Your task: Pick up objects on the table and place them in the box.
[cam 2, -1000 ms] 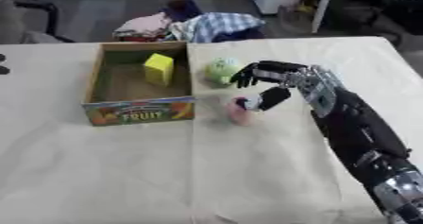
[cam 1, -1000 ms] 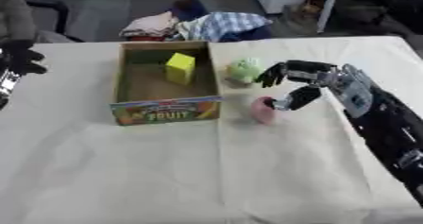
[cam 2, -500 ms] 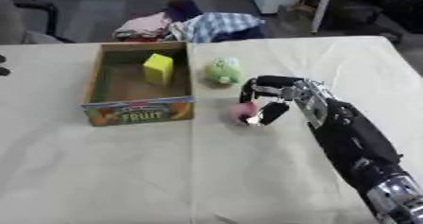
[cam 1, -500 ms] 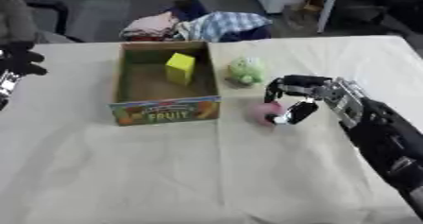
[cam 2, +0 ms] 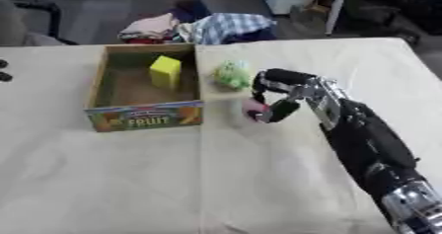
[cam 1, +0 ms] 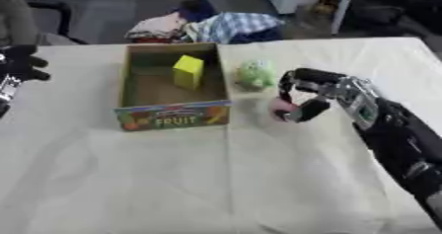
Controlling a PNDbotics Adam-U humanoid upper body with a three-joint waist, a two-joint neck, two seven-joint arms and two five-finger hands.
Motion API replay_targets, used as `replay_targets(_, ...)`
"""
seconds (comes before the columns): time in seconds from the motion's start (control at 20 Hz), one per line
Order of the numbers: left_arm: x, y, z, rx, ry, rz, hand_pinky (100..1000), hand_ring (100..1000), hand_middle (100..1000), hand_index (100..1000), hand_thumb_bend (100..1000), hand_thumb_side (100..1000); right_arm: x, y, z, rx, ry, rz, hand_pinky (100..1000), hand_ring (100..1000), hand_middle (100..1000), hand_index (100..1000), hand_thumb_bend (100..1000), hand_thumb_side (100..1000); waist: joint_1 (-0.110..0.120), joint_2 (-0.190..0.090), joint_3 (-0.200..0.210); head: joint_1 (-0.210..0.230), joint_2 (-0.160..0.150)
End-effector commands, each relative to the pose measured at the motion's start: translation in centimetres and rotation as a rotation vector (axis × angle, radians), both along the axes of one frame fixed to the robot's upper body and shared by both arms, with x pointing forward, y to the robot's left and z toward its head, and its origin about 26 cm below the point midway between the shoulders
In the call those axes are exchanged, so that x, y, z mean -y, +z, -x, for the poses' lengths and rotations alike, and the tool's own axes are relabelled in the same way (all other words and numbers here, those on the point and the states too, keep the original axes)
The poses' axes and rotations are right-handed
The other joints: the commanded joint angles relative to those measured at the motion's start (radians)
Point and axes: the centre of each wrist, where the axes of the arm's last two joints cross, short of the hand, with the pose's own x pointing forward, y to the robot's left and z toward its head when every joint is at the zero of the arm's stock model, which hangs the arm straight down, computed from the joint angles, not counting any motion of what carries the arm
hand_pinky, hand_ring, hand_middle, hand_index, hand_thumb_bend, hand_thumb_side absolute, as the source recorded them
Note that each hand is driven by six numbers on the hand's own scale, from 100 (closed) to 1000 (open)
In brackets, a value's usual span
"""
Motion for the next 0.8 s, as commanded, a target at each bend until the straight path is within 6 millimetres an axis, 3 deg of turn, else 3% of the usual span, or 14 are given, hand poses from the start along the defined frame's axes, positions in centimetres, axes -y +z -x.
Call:
replay_targets(0.05,-0.1,0.8,0.1,0.022,-0.009,-0.005,856,666,670,849,349,778,-1.1,4.5,-0.8,0.104,0.014,-0.059,687,665,581,378,206,206,0.0,-0.017,0.004,-0.001,0.005)
replay_targets(0.2,0.3,0.7,0.1,0.017,-0.031,0.0,857,666,669,849,347,780,-3.4,6.3,-1.5,0.132,0.019,-0.093,687,665,582,385,207,209,-0.002,-0.021,0.015,-0.007,0.005)
replay_targets(0.35,1.1,1.0,0.0,0.027,-0.069,0.011,858,666,669,848,348,771,-5.4,6.7,-2.1,0.128,0.012,-0.108,686,663,584,397,195,219,0.0,-0.022,0.033,-0.014,0.005)
replay_targets(0.8,3.3,2.3,0.0,0.068,-0.164,0.051,857,667,673,848,349,763,-10.3,3.8,-3.0,0.102,-0.095,-0.144,687,667,606,509,177,280,0.009,-0.011,0.091,-0.043,0.005)
